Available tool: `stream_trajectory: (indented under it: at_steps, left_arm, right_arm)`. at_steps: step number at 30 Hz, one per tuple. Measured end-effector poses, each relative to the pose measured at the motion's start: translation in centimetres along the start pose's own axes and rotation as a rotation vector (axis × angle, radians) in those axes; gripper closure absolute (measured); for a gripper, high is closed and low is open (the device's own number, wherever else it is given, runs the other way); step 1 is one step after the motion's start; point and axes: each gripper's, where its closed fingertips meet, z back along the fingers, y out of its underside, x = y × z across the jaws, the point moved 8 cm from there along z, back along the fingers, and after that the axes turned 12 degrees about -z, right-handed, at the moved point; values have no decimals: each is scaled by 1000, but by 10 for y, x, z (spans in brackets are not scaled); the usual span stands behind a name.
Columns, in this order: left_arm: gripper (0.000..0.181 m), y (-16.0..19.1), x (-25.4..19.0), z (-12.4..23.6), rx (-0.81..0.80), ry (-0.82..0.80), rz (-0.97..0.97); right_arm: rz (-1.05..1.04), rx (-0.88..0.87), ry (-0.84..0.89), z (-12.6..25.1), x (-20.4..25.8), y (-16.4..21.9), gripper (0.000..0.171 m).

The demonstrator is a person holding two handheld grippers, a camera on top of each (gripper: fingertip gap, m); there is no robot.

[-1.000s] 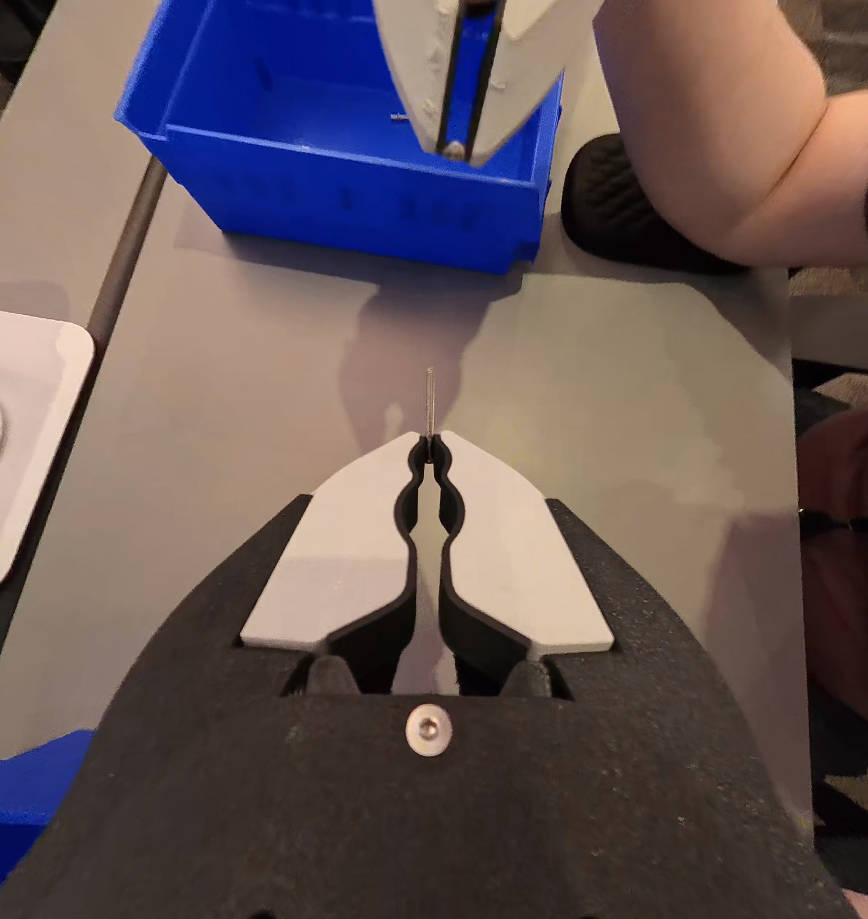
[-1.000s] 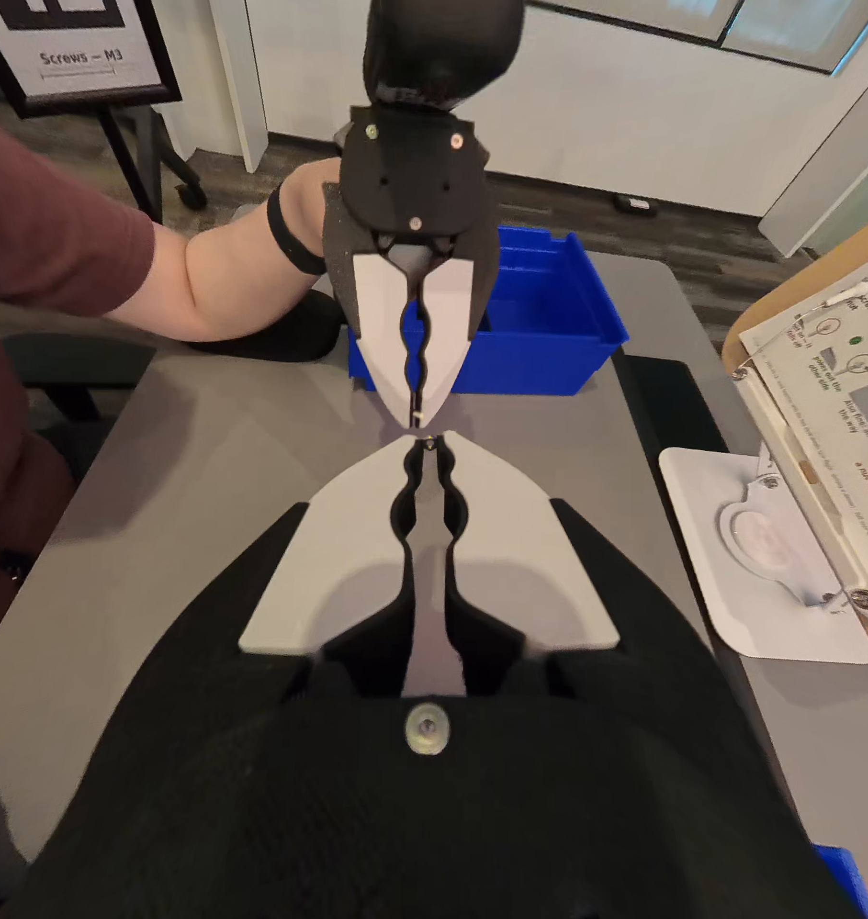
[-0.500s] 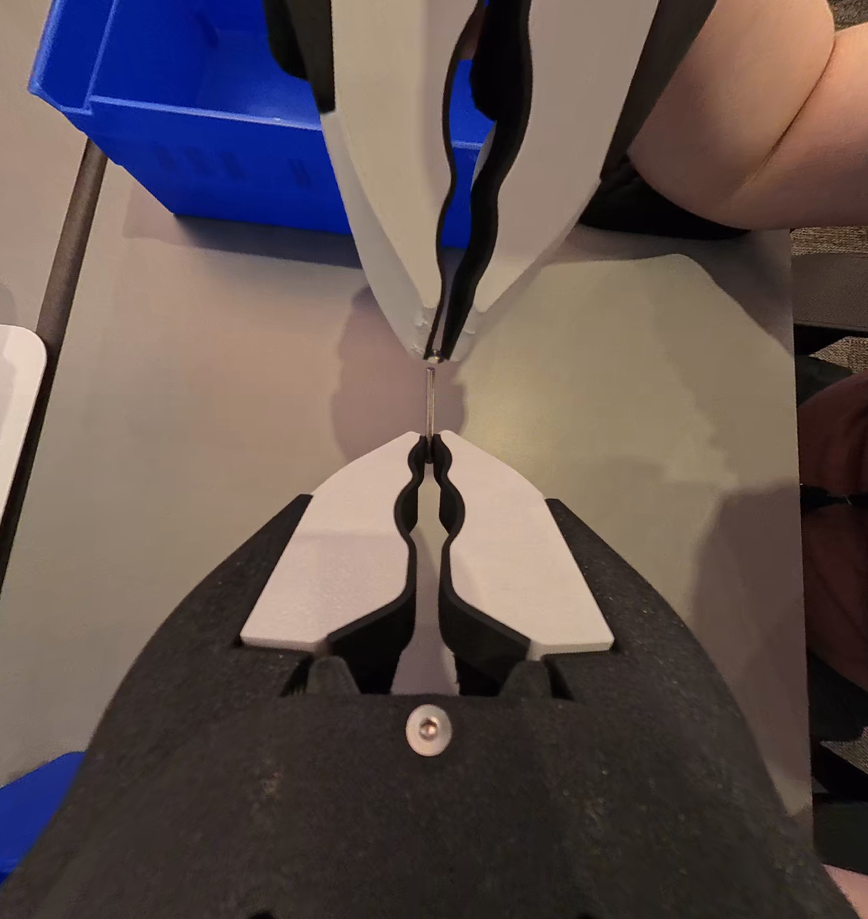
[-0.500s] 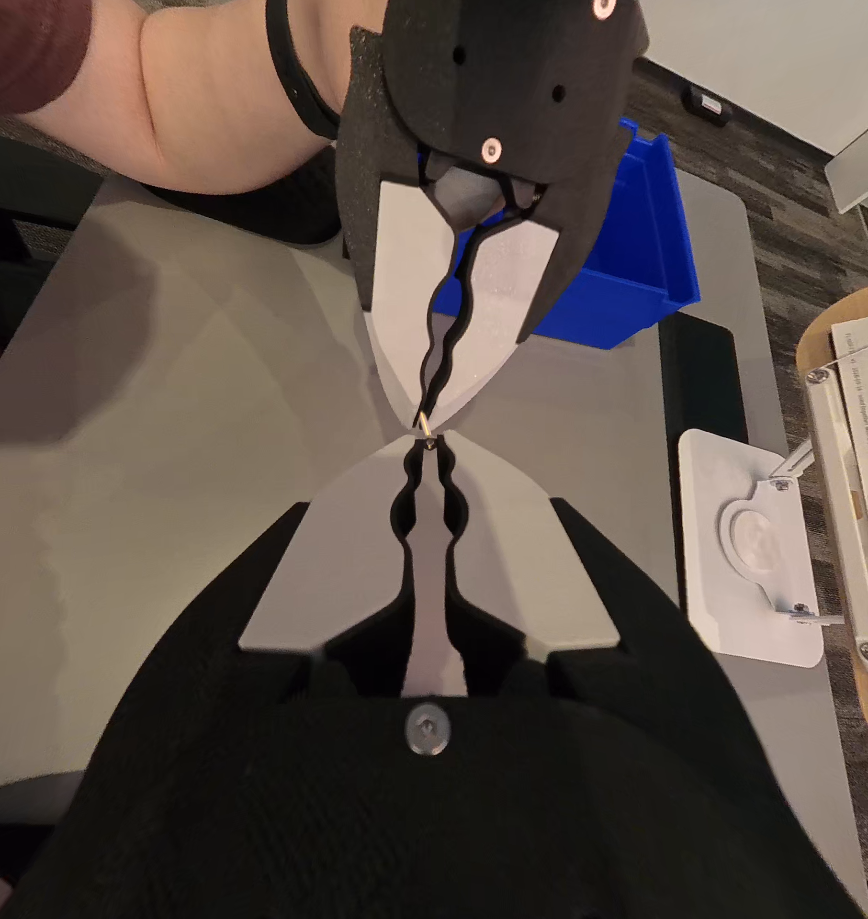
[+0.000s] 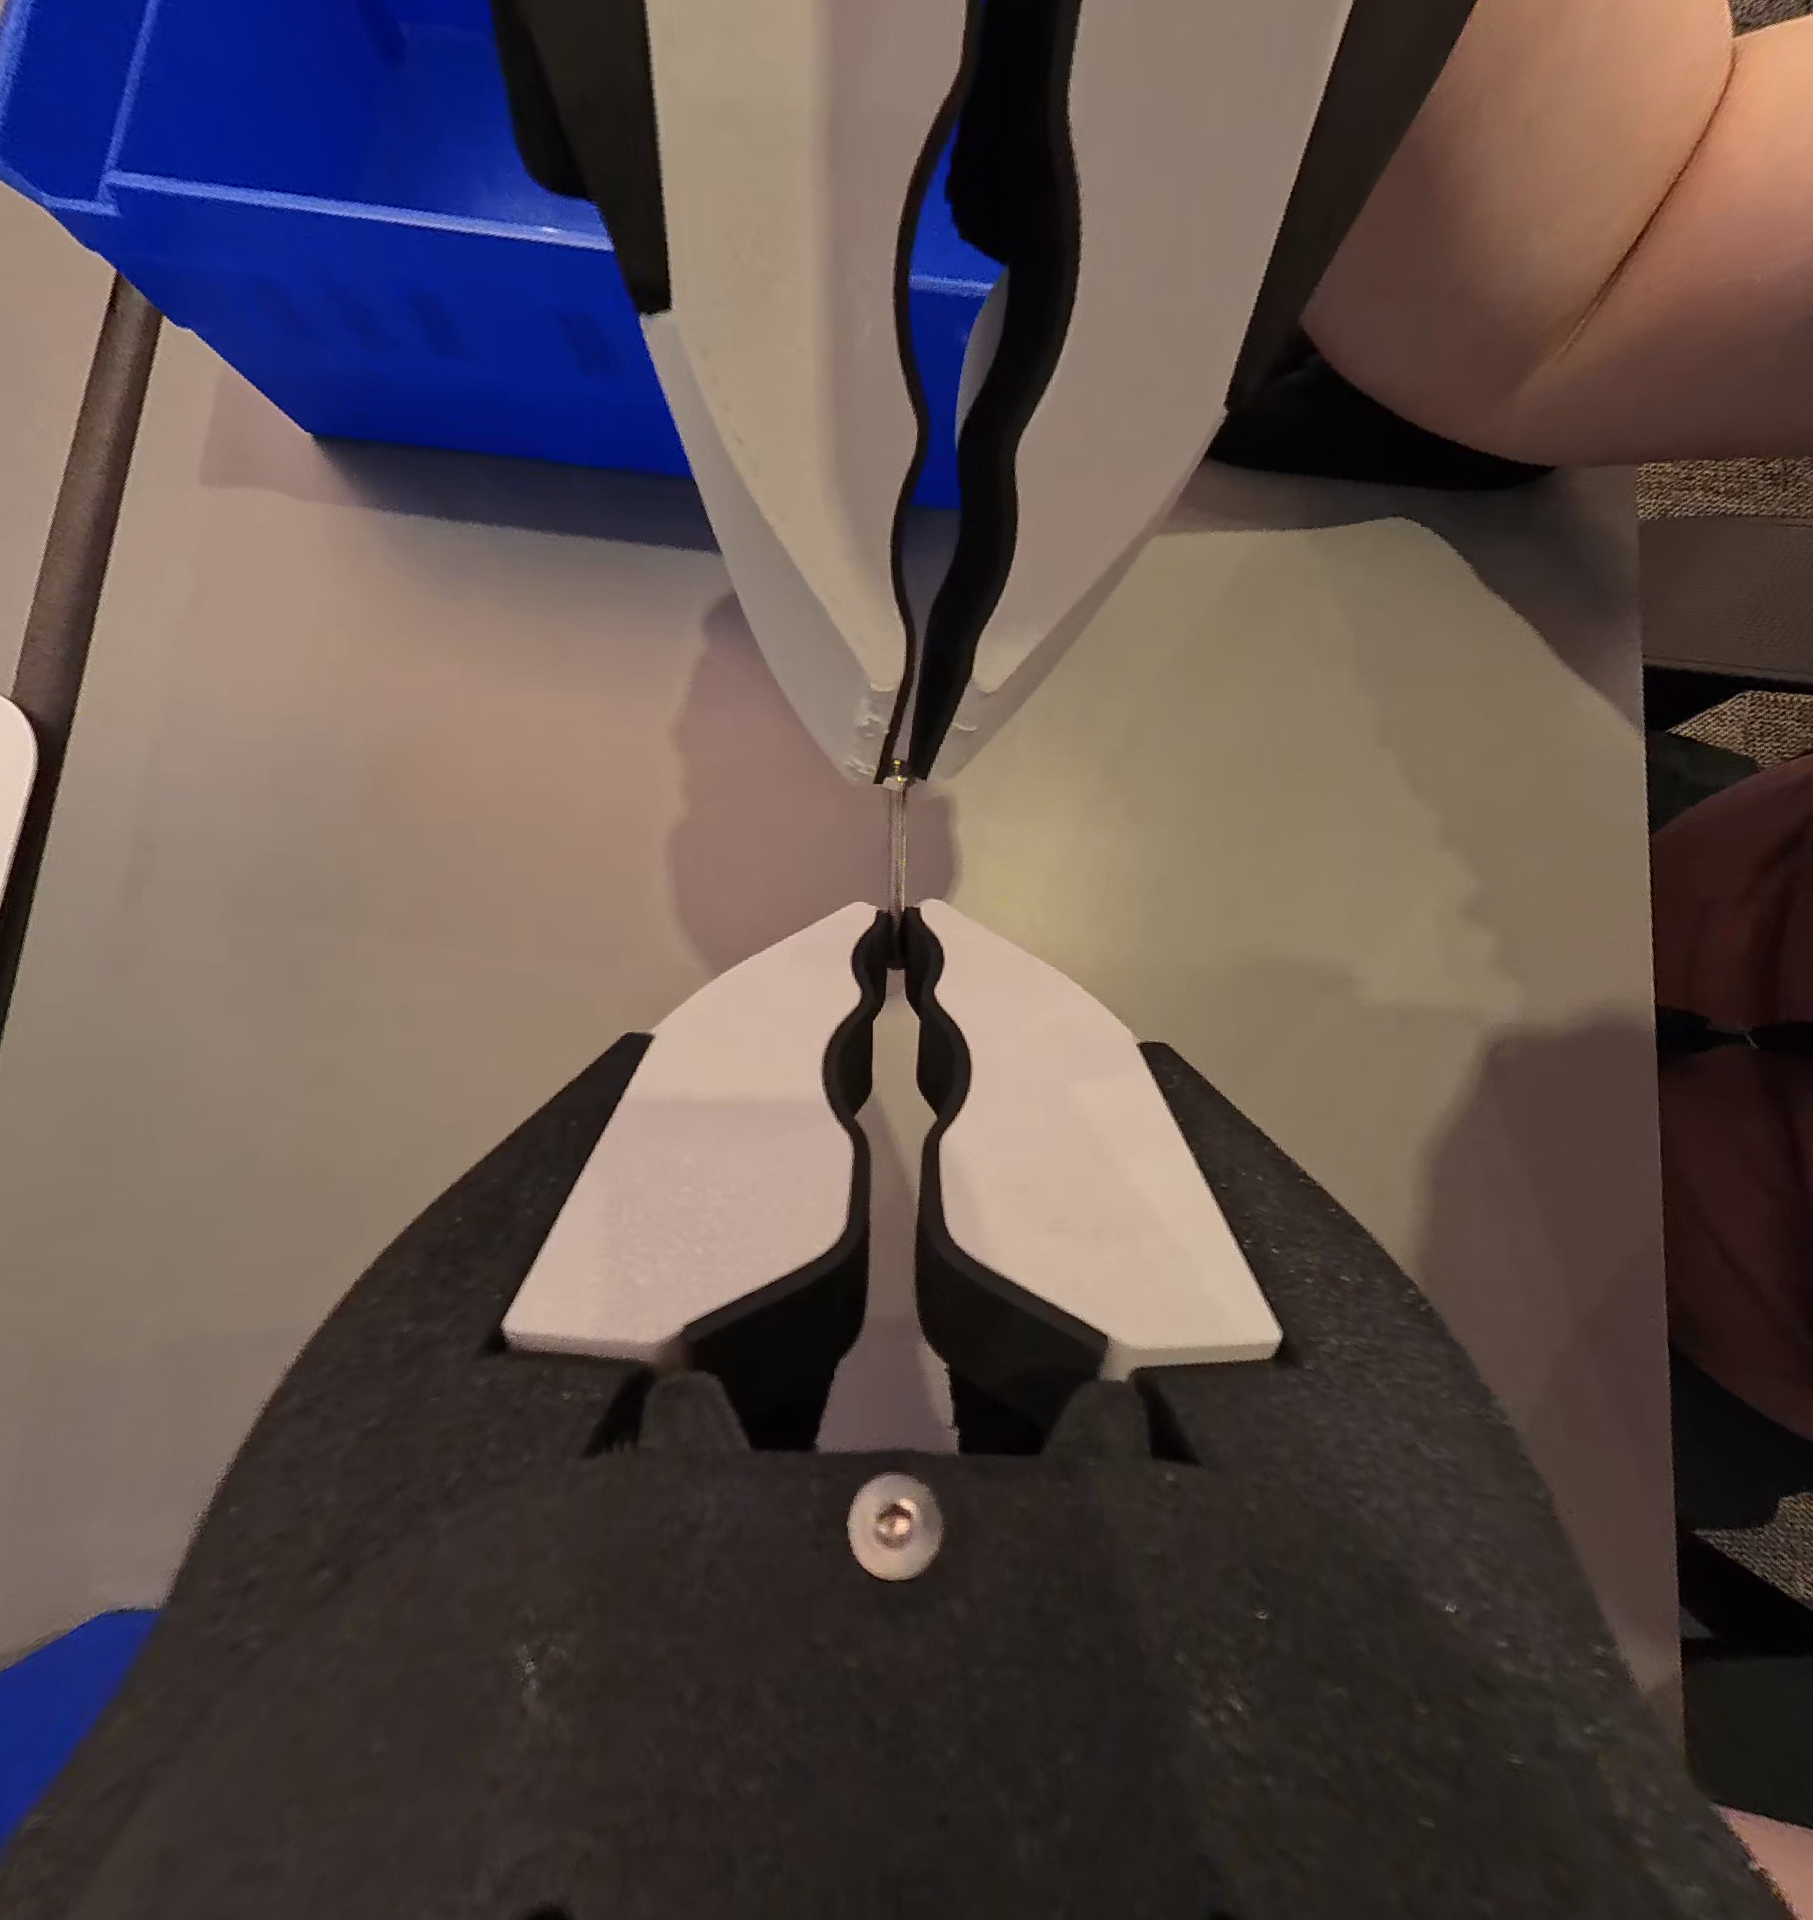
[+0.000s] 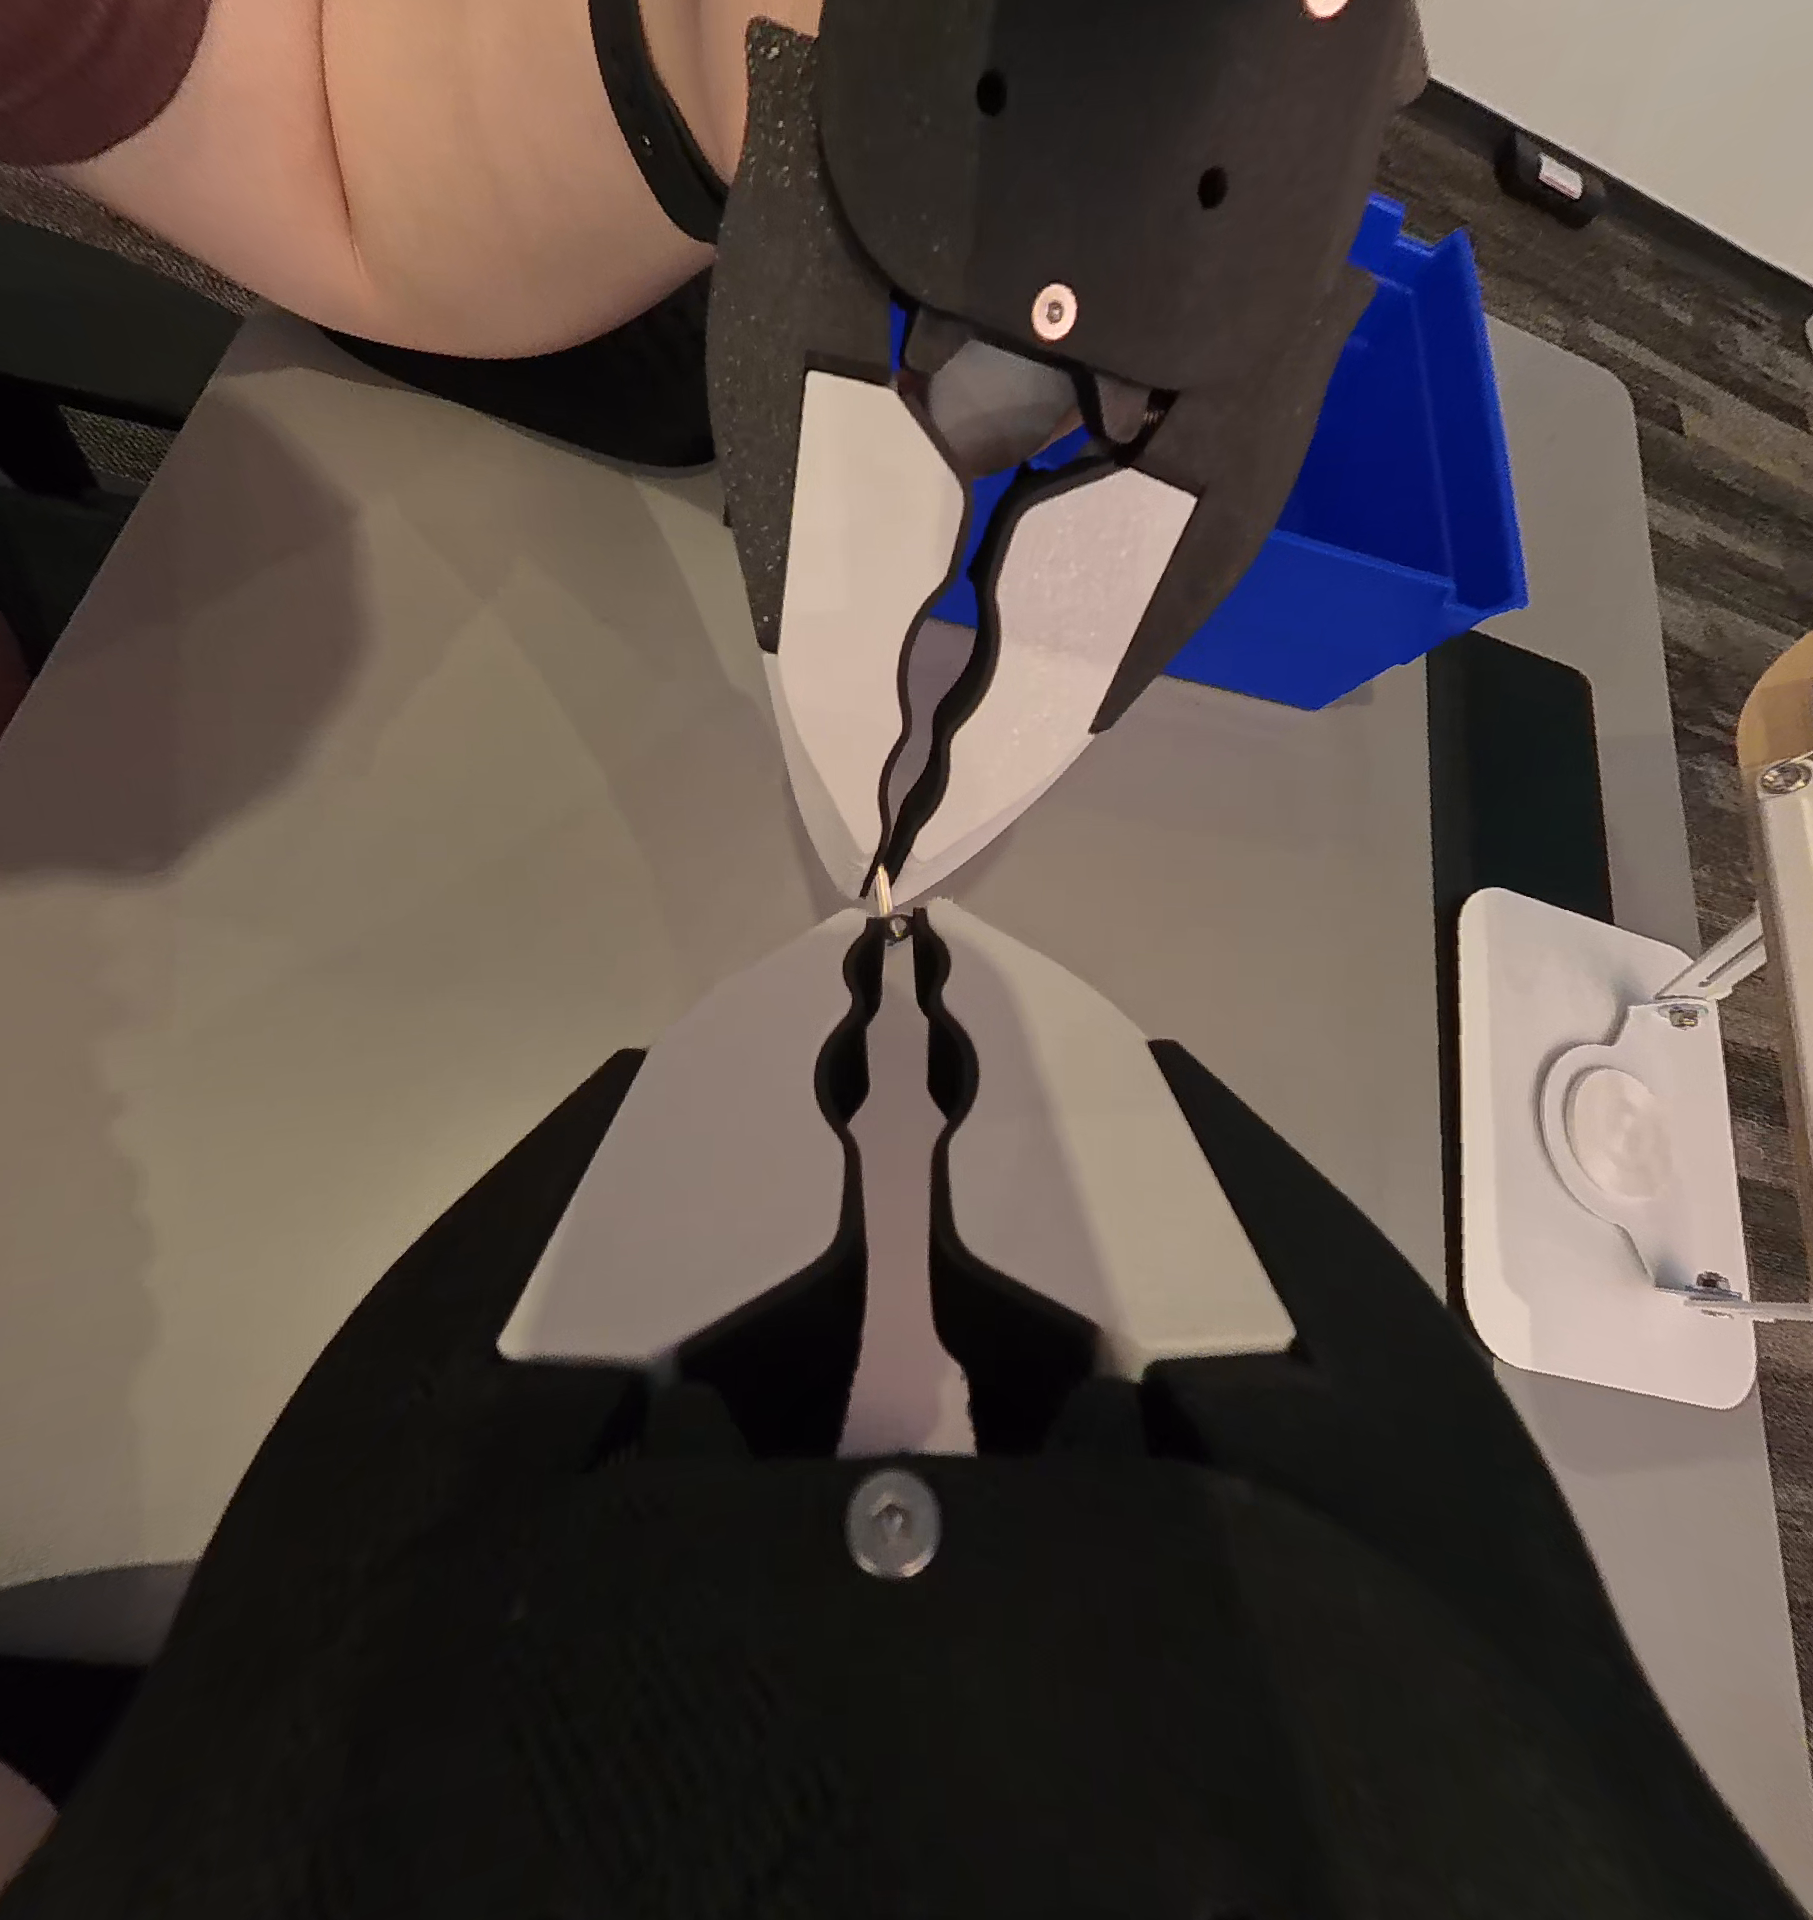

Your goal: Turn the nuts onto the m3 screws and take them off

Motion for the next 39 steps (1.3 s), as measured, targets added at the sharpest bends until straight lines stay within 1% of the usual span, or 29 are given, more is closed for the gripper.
stream_trajectory:
  at_steps: [17, 20, 24, 28, 31, 35, 39]
  left_arm:
    - [179, -1, 1, 5, -45, 19, 13]
    - [179, -1, 3, 5, -45, -3, 22]
    - [179, -2, 7, 10, -30, -89, 39]
    - [179, 0, 8, 10, 32, -156, 33]
    - [179, 0, 9, 9, 53, -176, 26]
    - [179, -1, 9, 12, 41, -191, 28]
    - [179, -2, 8, 14, 48, -217, 15]
  right_arm:
    - [14, -37, -5, 4, 1, -2, 165]
    - [-4, -35, 12, 4, -1, -2, 165]
    - [-180, -40, 25, 5, -12, -4, 165]
    - [-370, -3, 20, -1, -19, -4, 165]
    - [-495, 25, 24, -4, -21, -3, 165]
    - [-649, -14, -10, -2, -24, -4, 165]
    - [-735, -42, -46, -1, -26, -3, 165]
